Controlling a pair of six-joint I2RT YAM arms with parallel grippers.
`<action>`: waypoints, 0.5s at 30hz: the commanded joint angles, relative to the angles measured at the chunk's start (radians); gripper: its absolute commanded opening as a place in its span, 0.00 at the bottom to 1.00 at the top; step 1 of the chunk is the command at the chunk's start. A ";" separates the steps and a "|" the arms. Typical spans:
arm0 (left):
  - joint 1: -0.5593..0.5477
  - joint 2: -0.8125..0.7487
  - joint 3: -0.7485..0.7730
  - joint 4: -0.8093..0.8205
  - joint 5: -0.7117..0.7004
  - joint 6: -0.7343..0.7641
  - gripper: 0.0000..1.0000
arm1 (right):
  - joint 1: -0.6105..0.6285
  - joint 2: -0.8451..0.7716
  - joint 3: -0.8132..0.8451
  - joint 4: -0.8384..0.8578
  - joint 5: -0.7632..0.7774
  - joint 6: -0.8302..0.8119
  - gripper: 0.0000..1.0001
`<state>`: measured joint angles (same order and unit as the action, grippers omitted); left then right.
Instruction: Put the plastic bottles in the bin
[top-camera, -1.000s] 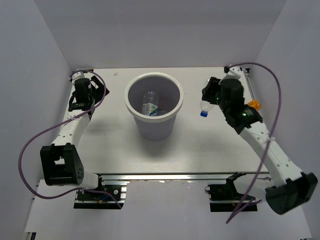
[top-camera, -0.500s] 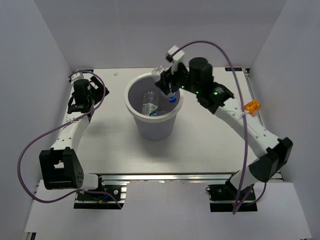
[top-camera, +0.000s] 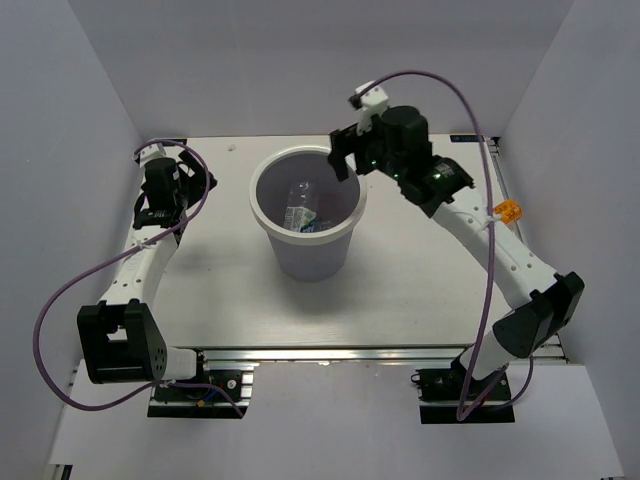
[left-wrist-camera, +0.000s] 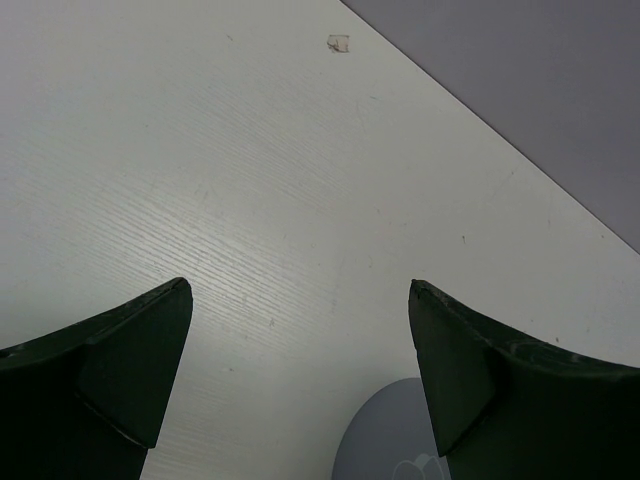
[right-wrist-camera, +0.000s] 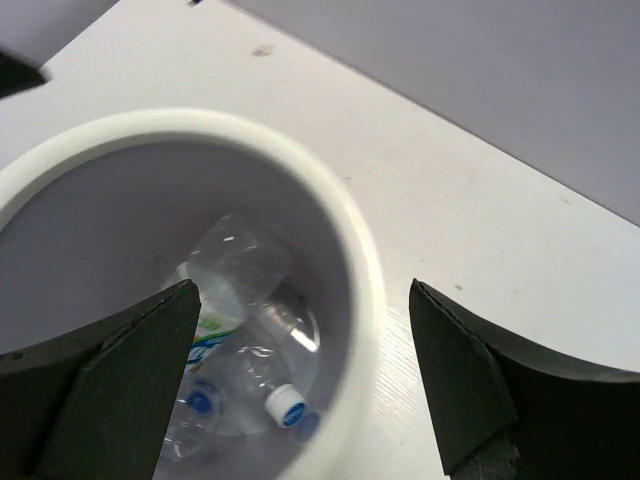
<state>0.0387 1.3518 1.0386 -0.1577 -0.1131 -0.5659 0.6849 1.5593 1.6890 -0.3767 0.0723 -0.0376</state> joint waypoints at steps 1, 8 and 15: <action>0.010 -0.029 0.003 0.012 -0.016 0.015 0.98 | -0.122 -0.074 0.069 -0.062 0.064 0.109 0.89; 0.027 -0.005 0.021 0.015 -0.016 0.029 0.98 | -0.528 -0.211 -0.149 -0.194 0.306 0.316 0.89; 0.046 0.026 0.018 0.036 0.009 0.035 0.98 | -0.988 -0.165 -0.374 -0.188 0.089 0.381 0.89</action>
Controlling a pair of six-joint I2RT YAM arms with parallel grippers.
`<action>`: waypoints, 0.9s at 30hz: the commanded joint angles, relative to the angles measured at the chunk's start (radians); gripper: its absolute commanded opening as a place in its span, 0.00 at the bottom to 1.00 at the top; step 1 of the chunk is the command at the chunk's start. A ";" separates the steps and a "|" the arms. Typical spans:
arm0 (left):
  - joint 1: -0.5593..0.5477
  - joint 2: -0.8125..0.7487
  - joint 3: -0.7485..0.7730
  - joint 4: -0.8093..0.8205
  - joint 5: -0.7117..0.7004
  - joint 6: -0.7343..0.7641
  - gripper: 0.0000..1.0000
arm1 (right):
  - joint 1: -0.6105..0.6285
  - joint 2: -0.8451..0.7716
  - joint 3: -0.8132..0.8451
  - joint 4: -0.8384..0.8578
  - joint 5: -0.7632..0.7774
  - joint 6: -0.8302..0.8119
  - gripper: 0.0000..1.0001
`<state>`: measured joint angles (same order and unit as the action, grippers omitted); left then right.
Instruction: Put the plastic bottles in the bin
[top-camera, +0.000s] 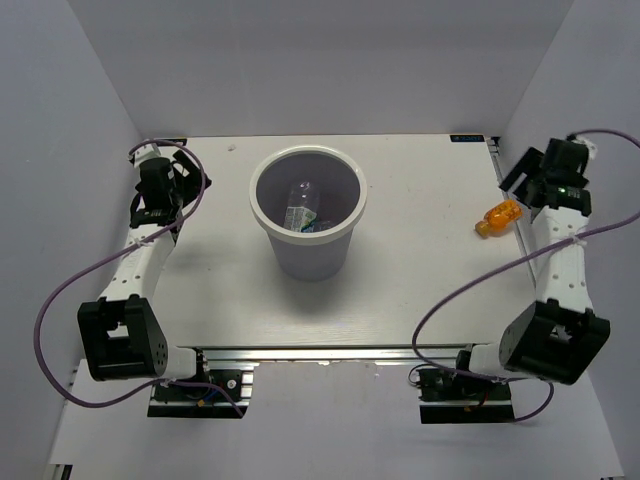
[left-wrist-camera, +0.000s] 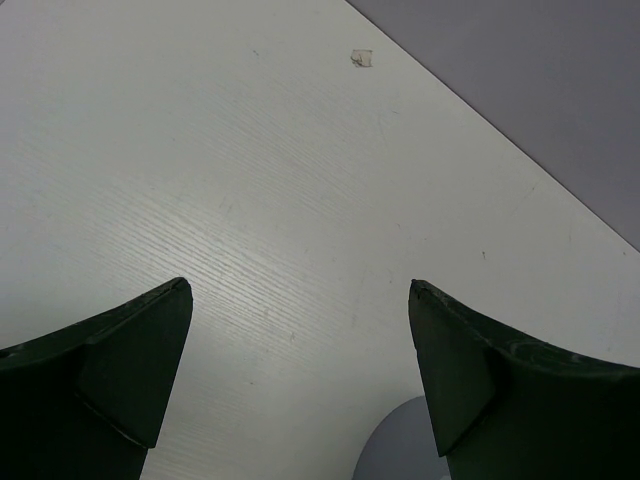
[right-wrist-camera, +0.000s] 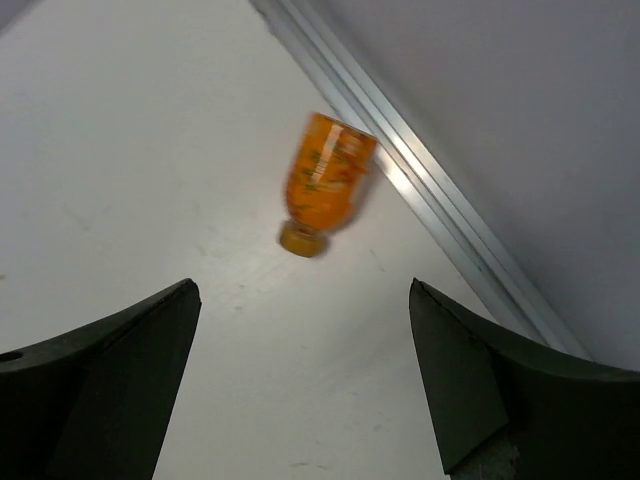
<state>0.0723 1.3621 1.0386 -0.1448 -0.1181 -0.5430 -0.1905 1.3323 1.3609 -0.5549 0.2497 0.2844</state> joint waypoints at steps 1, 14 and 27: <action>0.012 0.022 0.018 0.025 0.018 0.012 0.98 | -0.125 0.086 -0.051 0.010 -0.096 0.047 0.89; 0.030 0.083 0.001 0.054 0.058 0.008 0.98 | -0.138 0.602 0.076 0.260 -0.113 0.078 0.89; 0.043 0.078 0.005 0.045 0.057 0.011 0.98 | -0.061 0.539 0.099 0.288 -0.170 -0.037 0.29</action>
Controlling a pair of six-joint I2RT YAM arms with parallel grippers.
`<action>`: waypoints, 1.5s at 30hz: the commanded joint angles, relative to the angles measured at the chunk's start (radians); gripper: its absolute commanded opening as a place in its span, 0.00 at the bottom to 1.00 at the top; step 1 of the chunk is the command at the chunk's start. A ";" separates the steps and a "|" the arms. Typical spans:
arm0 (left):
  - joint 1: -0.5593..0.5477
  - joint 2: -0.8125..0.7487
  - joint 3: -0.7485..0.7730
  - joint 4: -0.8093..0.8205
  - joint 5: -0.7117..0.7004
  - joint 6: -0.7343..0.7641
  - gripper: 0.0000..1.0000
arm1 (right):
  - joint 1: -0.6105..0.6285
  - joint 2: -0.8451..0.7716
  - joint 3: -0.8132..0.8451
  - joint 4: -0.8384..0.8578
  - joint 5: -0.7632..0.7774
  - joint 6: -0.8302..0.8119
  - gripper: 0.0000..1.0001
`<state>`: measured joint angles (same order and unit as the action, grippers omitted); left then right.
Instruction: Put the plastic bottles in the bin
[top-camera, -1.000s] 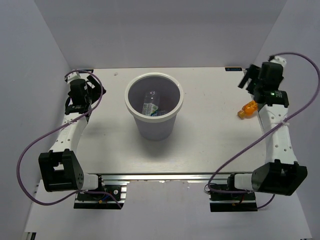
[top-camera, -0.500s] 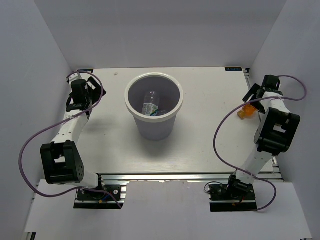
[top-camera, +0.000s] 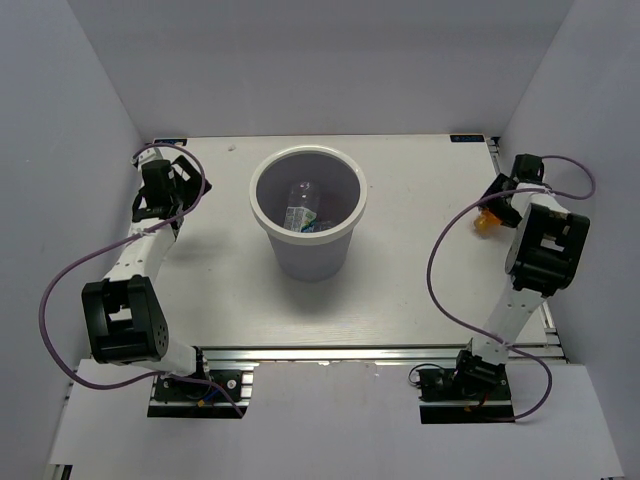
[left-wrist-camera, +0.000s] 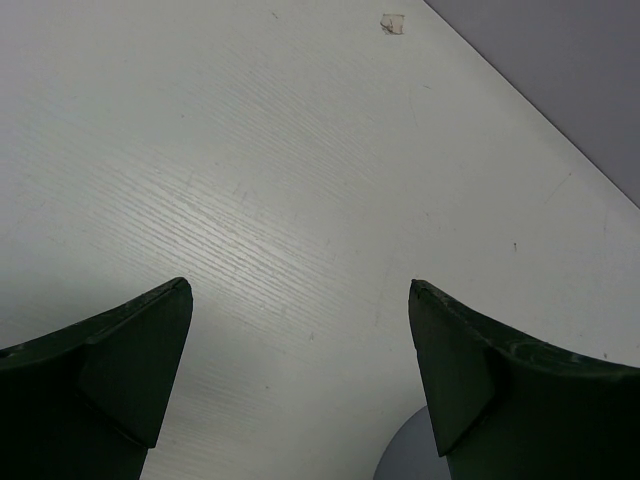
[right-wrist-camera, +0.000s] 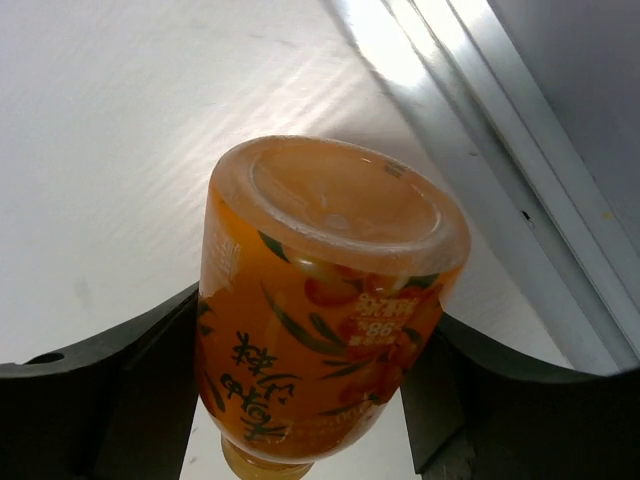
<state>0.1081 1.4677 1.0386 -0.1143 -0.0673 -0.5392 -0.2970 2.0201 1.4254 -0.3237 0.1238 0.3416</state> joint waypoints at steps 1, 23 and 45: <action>0.010 -0.030 0.005 0.013 0.006 0.004 0.98 | 0.086 -0.208 0.050 0.057 -0.088 -0.123 0.28; 0.015 -0.121 -0.018 -0.007 0.011 -0.002 0.98 | 0.950 -0.265 0.582 -0.183 -0.359 -0.472 0.89; 0.021 -0.178 -0.015 -0.019 -0.100 0.051 0.98 | 0.499 -1.026 -0.420 0.158 0.471 -0.032 0.89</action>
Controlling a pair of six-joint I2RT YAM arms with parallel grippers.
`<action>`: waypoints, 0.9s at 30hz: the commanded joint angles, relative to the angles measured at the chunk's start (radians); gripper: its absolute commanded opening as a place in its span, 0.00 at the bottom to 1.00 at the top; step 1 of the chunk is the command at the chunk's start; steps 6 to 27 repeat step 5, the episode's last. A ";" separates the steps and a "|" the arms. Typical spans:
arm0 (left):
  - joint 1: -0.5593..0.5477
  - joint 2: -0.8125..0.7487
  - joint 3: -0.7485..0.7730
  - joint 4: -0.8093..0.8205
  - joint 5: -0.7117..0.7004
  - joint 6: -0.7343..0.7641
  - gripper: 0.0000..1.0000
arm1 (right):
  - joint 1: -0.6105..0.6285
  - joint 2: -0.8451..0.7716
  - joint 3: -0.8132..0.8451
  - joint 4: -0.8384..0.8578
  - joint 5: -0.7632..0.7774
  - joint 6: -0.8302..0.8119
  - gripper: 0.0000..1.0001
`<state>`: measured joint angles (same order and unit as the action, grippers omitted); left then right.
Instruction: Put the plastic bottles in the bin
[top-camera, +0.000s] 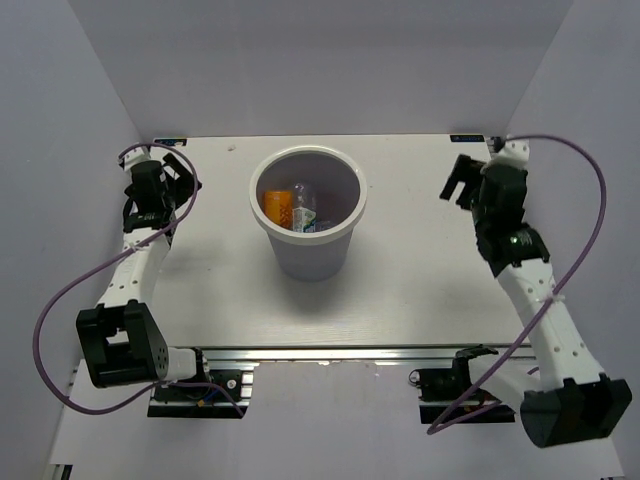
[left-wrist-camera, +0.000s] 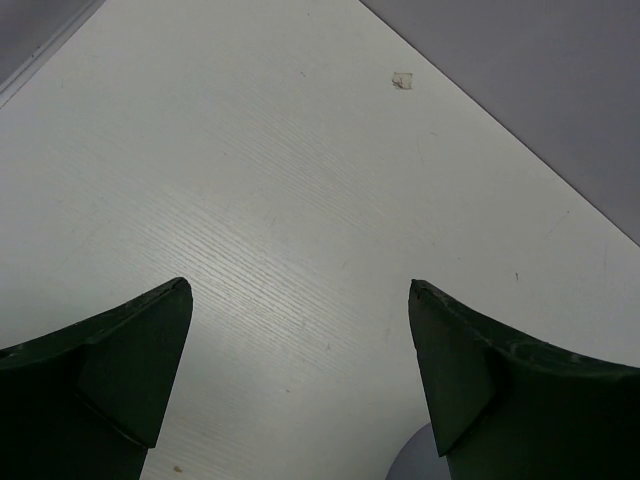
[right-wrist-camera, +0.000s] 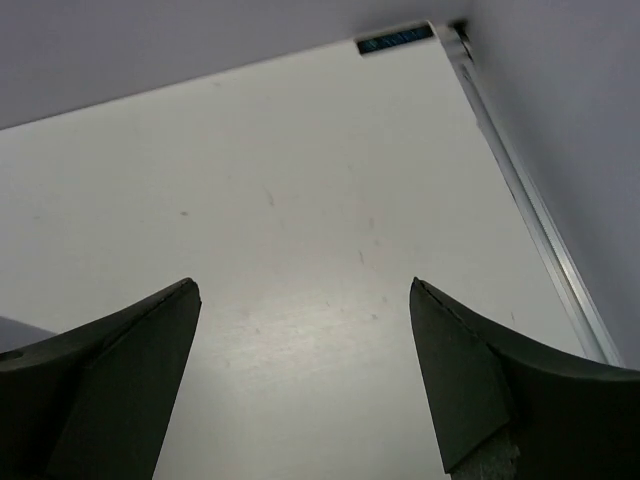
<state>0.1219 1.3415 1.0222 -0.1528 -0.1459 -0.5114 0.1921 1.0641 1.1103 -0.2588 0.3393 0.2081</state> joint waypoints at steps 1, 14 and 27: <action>0.007 -0.050 0.006 0.027 -0.014 0.025 0.98 | 0.009 -0.119 -0.143 0.099 0.295 0.128 0.89; 0.007 -0.053 0.012 0.035 0.022 0.024 0.98 | 0.009 -0.187 -0.273 0.187 0.261 0.128 0.89; 0.007 -0.053 0.012 0.035 0.022 0.024 0.98 | 0.009 -0.187 -0.273 0.187 0.261 0.128 0.89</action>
